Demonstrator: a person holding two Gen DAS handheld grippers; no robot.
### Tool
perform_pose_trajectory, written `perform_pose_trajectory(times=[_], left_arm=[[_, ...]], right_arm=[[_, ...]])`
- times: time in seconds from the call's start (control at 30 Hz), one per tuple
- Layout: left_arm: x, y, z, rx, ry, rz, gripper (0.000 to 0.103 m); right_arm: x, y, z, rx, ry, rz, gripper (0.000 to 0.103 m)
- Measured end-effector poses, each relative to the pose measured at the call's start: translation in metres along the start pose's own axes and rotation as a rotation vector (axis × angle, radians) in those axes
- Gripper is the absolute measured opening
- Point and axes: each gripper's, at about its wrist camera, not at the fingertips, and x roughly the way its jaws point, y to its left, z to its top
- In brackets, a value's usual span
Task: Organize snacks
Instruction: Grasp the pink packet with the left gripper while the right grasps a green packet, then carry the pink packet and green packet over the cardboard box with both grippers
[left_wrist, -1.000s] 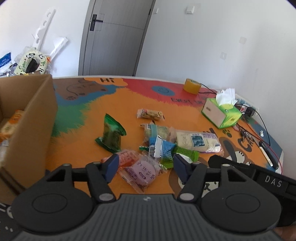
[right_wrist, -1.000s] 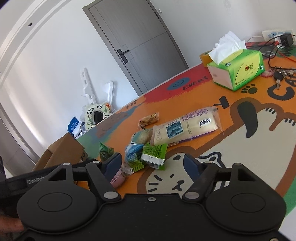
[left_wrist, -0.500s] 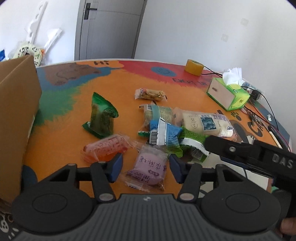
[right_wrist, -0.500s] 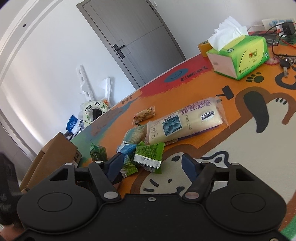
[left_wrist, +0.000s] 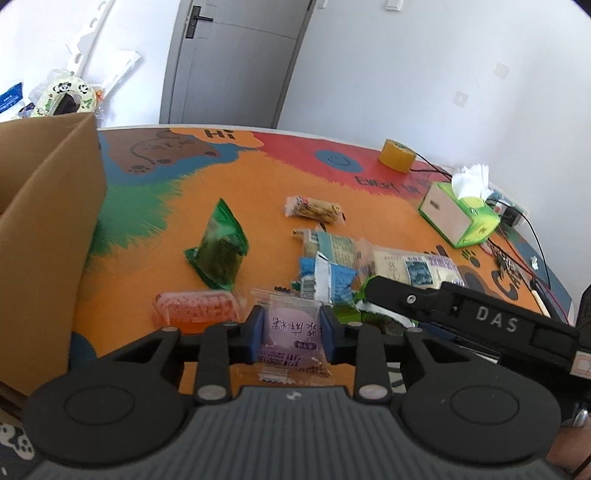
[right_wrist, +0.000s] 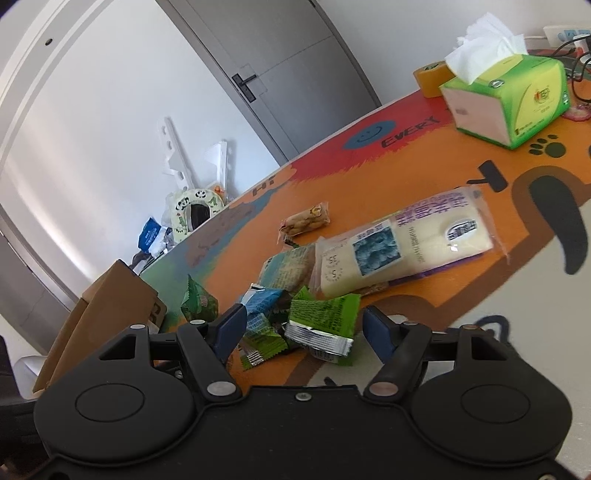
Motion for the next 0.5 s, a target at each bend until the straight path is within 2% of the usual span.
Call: perform_pose_trajectory(times=[0.07,0.17,0.5], left_arm=[[-0.003,0.002,0.002,-0.006,-0.009,0.003,0.03],[-0.008,0.004,0.003,-0.009,-0.022,0.014,0.03],[-0.031,0.005,0.003,-0.019,-0.063,0.01,0.03]], right_arm=[[0.004,0.003,0.0,-0.009,0.005,-0.003,0.065],[0.006,0.001,-0.001,0.003,0.022,-0.012,0.037],[-0.026,0.006,-0.012,-0.035,-0.024,-0.009,0.025]])
